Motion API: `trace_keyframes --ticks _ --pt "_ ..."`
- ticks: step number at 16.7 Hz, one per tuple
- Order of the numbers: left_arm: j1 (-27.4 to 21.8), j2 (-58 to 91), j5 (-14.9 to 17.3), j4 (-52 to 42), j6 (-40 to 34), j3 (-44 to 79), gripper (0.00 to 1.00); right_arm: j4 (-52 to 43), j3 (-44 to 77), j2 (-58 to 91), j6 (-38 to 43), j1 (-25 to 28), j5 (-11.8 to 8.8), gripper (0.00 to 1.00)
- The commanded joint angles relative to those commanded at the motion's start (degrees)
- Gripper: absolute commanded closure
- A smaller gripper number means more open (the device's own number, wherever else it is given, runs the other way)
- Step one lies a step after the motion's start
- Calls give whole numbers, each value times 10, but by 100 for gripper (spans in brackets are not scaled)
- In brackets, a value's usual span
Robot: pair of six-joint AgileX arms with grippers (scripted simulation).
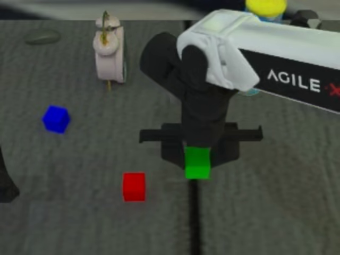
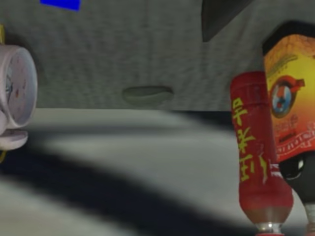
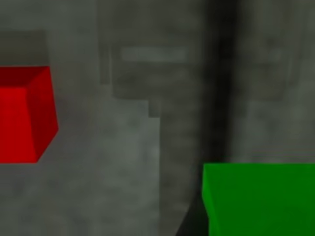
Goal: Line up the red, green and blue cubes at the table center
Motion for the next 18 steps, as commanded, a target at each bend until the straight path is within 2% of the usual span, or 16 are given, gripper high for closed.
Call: trace_keyframes --ticks 6,12,17,18 --pt "0 0 0 0 0 0 0 11 -9 2 3 3 -1 100" --pt "0 0 0 0 0 0 0 129 -91 33 6 5 0 100" --pt "0 0 0 0 0 0 0 142 -102 38 6 6 1 100" --pt "0 0 0 0 0 0 0 142 -102 38 6 6 1 92"
